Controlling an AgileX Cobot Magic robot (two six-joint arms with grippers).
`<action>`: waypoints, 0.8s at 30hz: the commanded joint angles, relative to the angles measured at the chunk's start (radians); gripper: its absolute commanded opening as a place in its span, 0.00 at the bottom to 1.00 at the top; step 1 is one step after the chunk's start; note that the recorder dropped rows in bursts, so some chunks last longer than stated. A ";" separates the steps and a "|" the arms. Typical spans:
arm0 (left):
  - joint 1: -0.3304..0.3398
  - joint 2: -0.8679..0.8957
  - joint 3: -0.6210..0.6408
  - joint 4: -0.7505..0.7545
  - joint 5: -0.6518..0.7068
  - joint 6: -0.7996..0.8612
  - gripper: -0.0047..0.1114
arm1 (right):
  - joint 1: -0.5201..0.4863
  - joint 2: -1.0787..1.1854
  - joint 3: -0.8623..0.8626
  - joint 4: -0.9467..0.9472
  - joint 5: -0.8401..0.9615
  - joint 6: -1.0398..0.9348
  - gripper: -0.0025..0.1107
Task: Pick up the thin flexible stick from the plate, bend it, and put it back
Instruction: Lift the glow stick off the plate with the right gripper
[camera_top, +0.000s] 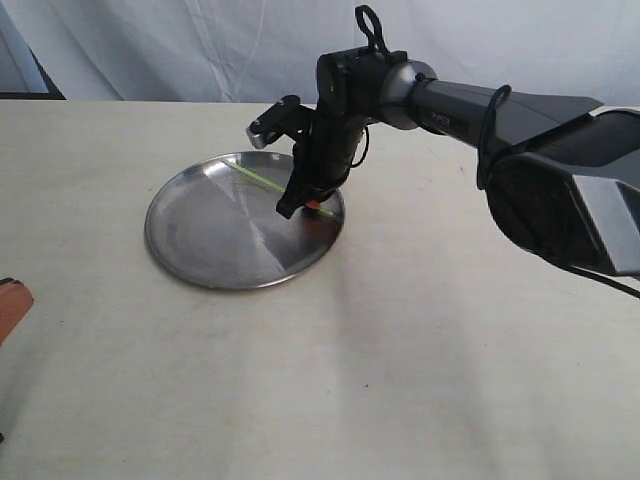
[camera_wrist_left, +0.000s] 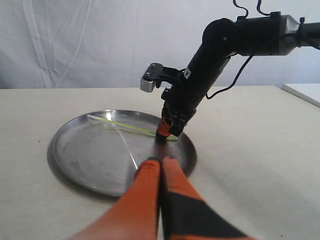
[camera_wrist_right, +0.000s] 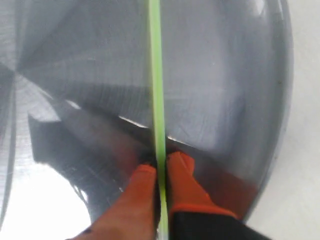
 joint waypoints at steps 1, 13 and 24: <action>-0.005 0.003 0.004 0.002 0.004 0.001 0.04 | -0.005 0.030 0.014 -0.030 0.064 0.007 0.01; -0.005 0.003 0.004 0.002 0.004 0.001 0.04 | -0.005 -0.079 0.014 0.072 0.076 0.029 0.01; -0.005 0.003 0.004 0.002 0.004 0.001 0.04 | -0.005 -0.167 0.014 0.129 0.161 0.029 0.01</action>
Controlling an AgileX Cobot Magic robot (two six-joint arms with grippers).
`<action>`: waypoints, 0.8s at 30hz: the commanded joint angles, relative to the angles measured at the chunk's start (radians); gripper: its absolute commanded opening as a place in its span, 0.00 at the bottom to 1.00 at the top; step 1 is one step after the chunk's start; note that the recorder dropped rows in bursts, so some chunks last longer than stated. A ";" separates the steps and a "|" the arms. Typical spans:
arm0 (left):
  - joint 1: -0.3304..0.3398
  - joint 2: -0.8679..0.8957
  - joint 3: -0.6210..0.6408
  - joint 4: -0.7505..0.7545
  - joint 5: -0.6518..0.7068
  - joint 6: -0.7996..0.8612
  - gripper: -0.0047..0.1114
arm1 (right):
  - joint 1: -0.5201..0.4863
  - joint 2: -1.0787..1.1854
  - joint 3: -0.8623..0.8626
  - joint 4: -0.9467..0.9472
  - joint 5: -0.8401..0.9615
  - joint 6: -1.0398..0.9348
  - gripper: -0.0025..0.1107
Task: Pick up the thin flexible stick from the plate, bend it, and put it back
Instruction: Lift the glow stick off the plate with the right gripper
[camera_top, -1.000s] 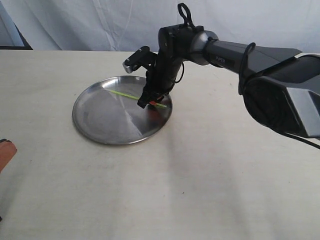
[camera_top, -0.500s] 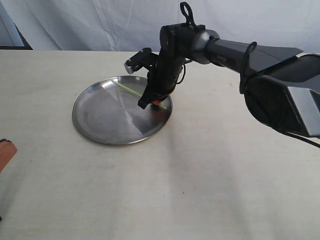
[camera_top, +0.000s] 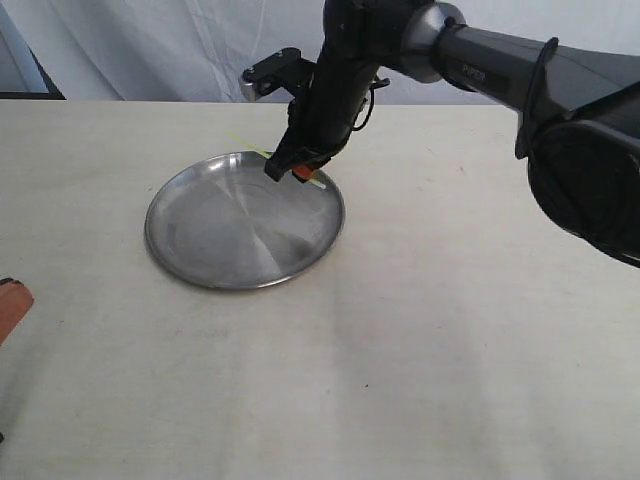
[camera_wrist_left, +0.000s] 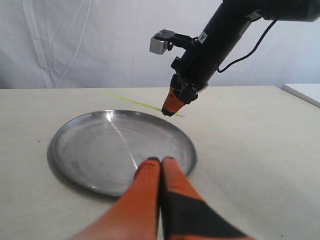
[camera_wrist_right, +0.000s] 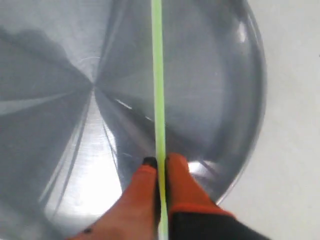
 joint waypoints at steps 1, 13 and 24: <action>-0.005 0.003 0.004 0.002 0.004 0.001 0.04 | -0.004 -0.028 0.002 0.054 0.095 -0.001 0.01; -0.005 0.003 0.004 0.002 0.004 0.001 0.04 | -0.009 -0.117 0.002 0.174 0.160 -0.031 0.01; -0.005 0.003 0.004 0.150 0.095 0.029 0.04 | -0.036 -0.145 0.079 0.252 0.160 -0.069 0.01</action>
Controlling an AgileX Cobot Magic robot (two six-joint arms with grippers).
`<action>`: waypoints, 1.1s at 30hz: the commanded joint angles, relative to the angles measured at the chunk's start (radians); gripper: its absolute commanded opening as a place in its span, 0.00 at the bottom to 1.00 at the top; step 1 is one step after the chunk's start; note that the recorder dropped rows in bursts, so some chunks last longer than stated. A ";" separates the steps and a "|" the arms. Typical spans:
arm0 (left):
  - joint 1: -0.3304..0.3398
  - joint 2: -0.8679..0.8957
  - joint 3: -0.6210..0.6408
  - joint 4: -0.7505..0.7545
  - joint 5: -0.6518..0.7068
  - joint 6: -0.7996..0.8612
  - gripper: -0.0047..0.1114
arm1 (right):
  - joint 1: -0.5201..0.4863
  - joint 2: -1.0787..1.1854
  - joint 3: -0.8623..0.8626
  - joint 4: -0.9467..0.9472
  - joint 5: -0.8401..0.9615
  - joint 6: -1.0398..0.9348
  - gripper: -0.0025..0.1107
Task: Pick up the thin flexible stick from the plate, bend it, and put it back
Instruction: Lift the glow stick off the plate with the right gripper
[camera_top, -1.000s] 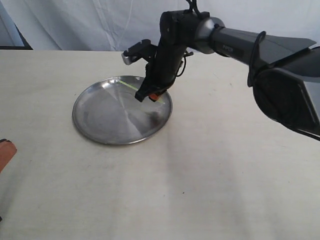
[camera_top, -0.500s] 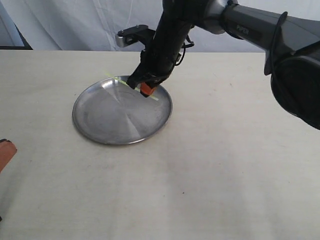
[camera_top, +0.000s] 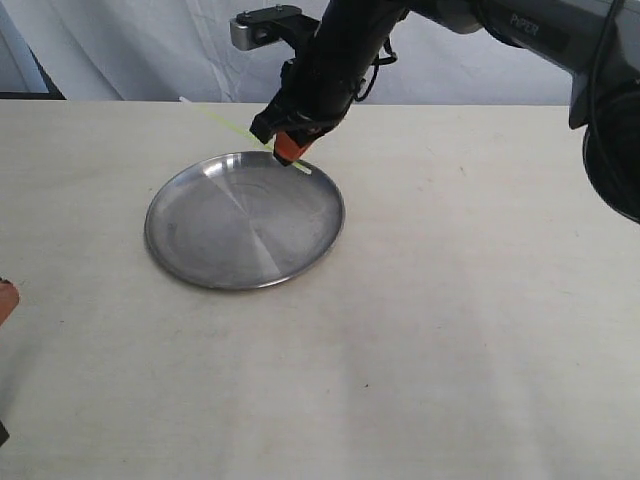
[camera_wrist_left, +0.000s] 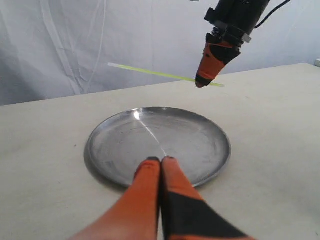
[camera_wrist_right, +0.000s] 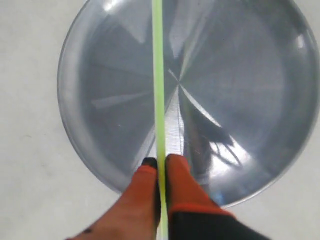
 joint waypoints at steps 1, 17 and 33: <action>-0.005 0.003 0.004 0.013 0.019 0.006 0.04 | -0.024 -0.030 0.099 0.061 0.007 -0.049 0.01; -0.005 0.003 0.004 -0.907 -0.259 0.003 0.04 | -0.018 -0.152 0.402 0.535 0.007 -0.346 0.01; -0.005 0.059 -0.009 -1.019 -0.234 0.176 0.09 | 0.051 -0.171 0.402 0.557 0.007 -0.344 0.01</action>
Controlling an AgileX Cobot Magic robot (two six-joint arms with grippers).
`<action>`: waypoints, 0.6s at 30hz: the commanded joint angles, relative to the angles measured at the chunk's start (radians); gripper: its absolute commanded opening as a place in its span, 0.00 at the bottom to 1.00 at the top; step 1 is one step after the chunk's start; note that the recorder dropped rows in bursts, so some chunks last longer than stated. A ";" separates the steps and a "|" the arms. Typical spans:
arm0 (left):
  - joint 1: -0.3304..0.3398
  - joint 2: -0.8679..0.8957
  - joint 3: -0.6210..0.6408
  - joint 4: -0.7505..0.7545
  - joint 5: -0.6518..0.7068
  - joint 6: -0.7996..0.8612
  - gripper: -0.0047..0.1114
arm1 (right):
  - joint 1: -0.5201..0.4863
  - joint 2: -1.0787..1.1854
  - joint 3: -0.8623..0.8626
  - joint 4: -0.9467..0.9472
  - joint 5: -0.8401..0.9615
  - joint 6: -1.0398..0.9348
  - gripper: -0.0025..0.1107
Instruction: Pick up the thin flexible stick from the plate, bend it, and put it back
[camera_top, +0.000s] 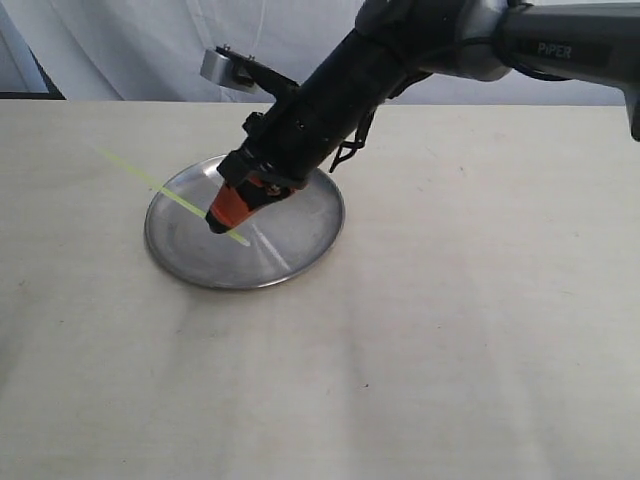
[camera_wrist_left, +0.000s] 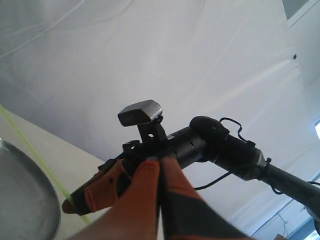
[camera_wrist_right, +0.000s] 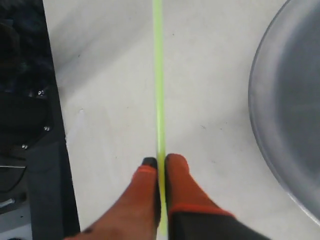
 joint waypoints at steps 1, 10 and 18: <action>-0.005 0.053 -0.025 -0.023 0.011 0.062 0.12 | 0.021 -0.038 0.005 0.025 0.001 -0.008 0.01; -0.005 0.274 -0.102 -0.181 0.011 0.209 0.45 | 0.040 -0.103 0.005 0.075 0.001 -0.005 0.01; -0.005 0.497 -0.107 -0.299 -0.056 0.288 0.51 | 0.129 -0.111 0.005 0.077 0.001 -0.001 0.01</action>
